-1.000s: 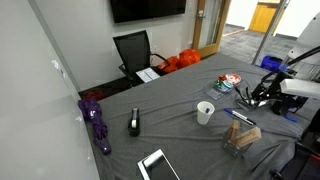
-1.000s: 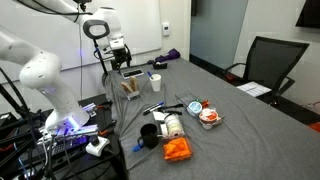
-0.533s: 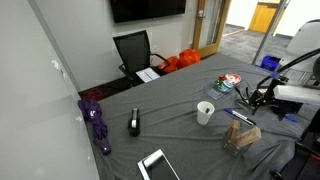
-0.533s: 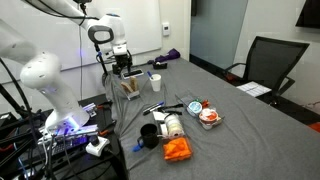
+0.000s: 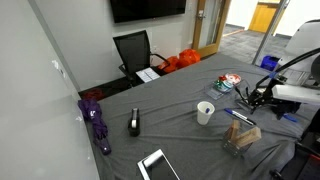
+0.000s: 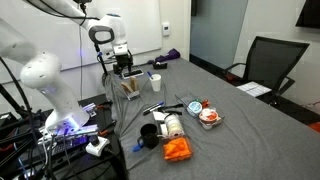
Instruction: Move the brown box to the other container
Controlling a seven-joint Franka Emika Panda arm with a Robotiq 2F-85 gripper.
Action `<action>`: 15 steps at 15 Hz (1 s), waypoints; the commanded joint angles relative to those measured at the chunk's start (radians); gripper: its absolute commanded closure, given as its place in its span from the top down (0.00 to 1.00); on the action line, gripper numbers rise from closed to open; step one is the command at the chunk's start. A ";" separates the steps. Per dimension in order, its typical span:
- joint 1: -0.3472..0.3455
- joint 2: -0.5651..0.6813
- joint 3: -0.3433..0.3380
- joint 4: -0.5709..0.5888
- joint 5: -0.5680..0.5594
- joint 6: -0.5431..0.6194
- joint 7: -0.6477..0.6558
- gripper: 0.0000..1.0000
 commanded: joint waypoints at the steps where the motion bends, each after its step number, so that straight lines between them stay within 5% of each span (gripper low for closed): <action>1: 0.024 0.027 -0.013 0.001 0.001 0.056 -0.026 1.00; 15: 0.052 0.128 -0.007 0.002 -0.053 0.086 -0.094 1.00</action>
